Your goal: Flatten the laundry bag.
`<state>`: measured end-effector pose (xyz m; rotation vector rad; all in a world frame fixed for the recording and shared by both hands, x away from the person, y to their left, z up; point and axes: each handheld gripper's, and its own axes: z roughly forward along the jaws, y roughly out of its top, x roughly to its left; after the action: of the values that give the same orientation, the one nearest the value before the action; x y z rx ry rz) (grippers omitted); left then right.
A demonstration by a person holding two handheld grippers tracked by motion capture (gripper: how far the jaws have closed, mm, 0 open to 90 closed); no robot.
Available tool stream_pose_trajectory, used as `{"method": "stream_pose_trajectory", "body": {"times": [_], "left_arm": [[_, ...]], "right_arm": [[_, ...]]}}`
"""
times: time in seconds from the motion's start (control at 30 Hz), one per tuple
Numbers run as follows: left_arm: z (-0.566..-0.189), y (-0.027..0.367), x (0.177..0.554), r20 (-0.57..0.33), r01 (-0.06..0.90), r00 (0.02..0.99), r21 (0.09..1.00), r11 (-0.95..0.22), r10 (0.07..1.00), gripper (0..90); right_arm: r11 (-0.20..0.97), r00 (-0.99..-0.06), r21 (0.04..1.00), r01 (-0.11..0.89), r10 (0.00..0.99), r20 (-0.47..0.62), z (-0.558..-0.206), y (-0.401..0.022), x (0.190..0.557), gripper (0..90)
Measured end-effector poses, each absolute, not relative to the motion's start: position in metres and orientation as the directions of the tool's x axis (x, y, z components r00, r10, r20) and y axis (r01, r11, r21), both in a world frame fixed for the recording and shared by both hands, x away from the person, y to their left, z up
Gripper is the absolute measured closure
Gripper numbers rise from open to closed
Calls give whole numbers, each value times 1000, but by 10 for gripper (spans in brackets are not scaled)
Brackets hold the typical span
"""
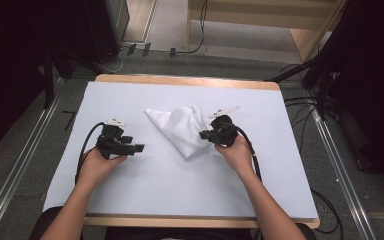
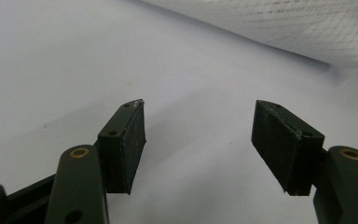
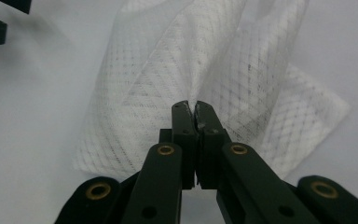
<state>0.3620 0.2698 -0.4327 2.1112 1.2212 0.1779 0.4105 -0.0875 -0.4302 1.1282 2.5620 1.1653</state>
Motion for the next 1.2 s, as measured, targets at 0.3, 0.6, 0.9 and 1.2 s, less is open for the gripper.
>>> {"method": "stream_pose_trajectory", "body": {"times": [0.3, 0.6, 0.9, 1.2], "left_arm": [[-431, 277, 358, -210, 721, 535, 619, -313, 818, 360], [-430, 285, 355, -210, 728, 514, 621, -292, 832, 362], [-428, 290, 353, -214, 729, 498, 628, -272, 840, 362], [-425, 302, 352, -226, 730, 468, 643, -230, 854, 365]], "right_arm": [[462, -768, 713, 528, 617, 169, -414, -65, 399, 900], [489, -804, 722, 490, 573, 159, -405, -46, 393, 900], [521, -841, 728, 445, 522, 141, -397, -18, 390, 900], [554, -871, 716, 424, 467, 154, -407, 17, 386, 900]]}}
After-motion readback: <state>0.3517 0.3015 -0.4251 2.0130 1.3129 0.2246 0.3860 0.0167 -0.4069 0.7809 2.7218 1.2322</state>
